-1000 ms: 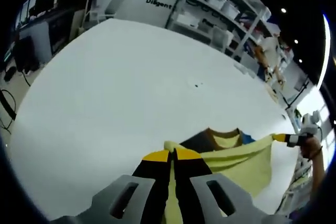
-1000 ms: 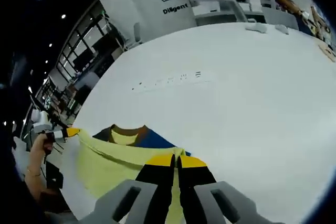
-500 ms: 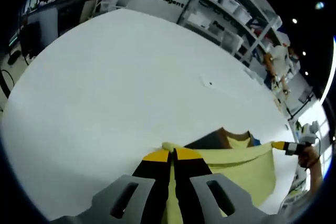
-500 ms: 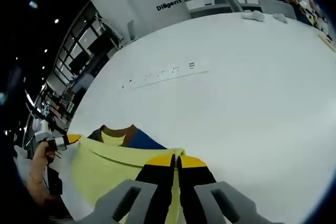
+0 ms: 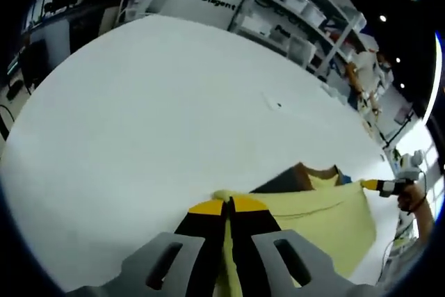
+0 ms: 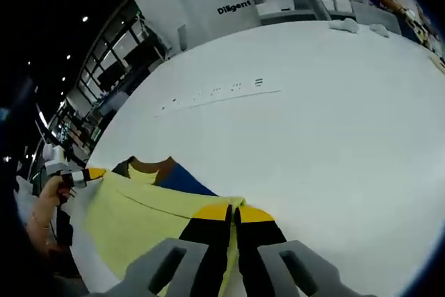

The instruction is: Fold the garment on the visible template until the final outline fits inside the template.

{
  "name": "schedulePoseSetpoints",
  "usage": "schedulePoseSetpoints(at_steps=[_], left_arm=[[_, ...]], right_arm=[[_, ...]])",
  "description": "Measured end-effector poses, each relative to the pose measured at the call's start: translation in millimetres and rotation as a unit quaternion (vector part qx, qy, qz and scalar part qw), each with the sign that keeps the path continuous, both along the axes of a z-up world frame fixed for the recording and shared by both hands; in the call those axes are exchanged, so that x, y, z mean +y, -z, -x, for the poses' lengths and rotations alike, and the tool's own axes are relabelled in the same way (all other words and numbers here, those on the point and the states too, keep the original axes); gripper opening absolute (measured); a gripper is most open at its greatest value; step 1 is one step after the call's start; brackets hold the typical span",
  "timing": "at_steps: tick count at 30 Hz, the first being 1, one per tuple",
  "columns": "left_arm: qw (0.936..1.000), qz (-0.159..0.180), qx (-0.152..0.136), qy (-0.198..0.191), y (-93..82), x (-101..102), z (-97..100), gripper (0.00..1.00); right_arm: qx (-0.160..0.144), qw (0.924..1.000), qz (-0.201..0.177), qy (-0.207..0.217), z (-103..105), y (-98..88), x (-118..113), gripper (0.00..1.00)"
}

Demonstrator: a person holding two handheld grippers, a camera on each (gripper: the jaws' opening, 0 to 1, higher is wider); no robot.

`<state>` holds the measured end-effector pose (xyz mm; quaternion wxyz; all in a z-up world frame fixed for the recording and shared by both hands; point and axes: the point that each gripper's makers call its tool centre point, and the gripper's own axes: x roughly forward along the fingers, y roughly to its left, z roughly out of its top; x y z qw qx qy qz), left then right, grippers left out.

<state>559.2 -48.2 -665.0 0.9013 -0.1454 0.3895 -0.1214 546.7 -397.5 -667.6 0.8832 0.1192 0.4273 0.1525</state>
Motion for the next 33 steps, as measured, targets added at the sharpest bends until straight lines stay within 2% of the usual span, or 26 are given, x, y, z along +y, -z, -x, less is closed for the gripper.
schedulePoseSetpoints(at_steps=[1,3,4,5,9,11,13,14,16,17,18,21,22,24,25,26,28,29,33], left_arm=[[0.9999,-0.009,0.002,0.008,-1.1,0.9,1.6,0.01],[0.9962,-0.054,-0.039,0.056,-9.9,1.5,-3.2,0.05],[0.9953,-0.065,-0.041,0.06,-11.9,3.3,-2.4,0.09],[0.9917,-0.078,-0.059,0.083,-17.2,1.7,-3.4,0.13],[0.9831,-0.1,-0.085,0.128,-25.6,0.4,-0.7,0.24],[0.9773,-0.108,-0.088,0.16,-25.2,-2.3,3.1,0.29],[0.9705,-0.118,-0.099,0.186,-26.3,-4.7,5.1,0.31],[0.961,-0.139,-0.108,0.213,-26.0,-4.7,7.4,0.32],[0.9481,-0.169,-0.118,0.243,-24.6,-3.3,8.8,0.36],[0.9424,-0.179,-0.12,0.256,-22.7,-3.1,9.2,0.38],[0.9381,-0.183,-0.122,0.267,-21.6,-3.6,9.9,0.39],[0.9173,-0.225,-0.132,0.301,-16.6,-0.8,8.3,0.4],[0.9164,-0.228,-0.128,0.304,-13.8,-0.4,8.0,0.4],[0.923,-0.207,-0.112,0.304,-6.6,-3.9,7.9,0.35],[0.9224,-0.207,-0.109,0.307,-4.8,-3.8,6.4,0.35],[0.9191,-0.215,-0.112,0.311,-3.4,-3.3,3.5,0.35],[0.9132,-0.226,-0.115,0.319,-3.0,-3.0,0.6,0.32],[0.9138,-0.225,-0.117,0.318,-4.0,-3.4,-0.2,0.31],[0.9094,-0.222,-0.125,0.329,-3.7,-8.2,-2.9,0.23]], right_arm=[[-0.006,1.0,0.002,-0.002,-0.1,-2.3,0.0,0.0],[-0.022,0.9992,0.014,-0.031,1.7,-6.9,2.3,0.0],[-0.032,0.9986,0.021,-0.038,0.9,-9.4,1.9,0.01],[-0.052,0.9969,0.031,-0.051,-0.6,-14.3,2.2,0.04],[-0.085,0.991,0.047,-0.092,-0.3,-24.0,6.1,0.25],[-0.095,0.9847,0.069,-0.129,3.1,-25.8,7.8,0.28],[-0.102,0.9801,0.083,-0.148,4.0,-26.7,7.9,0.31],[-0.111,0.9733,0.103,-0.172,5.4,-27.3,8.0,0.33],[-0.123,0.9635,0.124,-0.203,7.2,-28.0,8.5,0.37],[-0.13,0.9561,0.135,-0.225,9.7,-28.1,9.7,0.38],[-0.133,0.9511,0.143,-0.239,11.0,-27.4,9.5,0.38],[-0.133,0.9396,0.173,-0.264,13.3,-22.1,4.5,0.38],[-0.133,0.9415,0.167,-0.26,12.7,-21.0,4.3,0.36],[-0.136,0.933,0.184,-0.277,9.8,-17.5,0.5,0.33],[-0.134,0.9279,0.198,-0.286,8.7,-14.6,-2.1,0.32],[-0.136,0.9283,0.196,-0.285,7.9,-13.7,-1.2,0.31],[-0.148,0.9236,0.193,-0.296,5.7,-14.4,2.0,0.29],[-0.155,0.922,0.188,-0.301,4.2,-15.0,4.9,0.28],[-0.164,0.9177,0.185,-0.311,0.6,-14.0,8.6,0.18]])
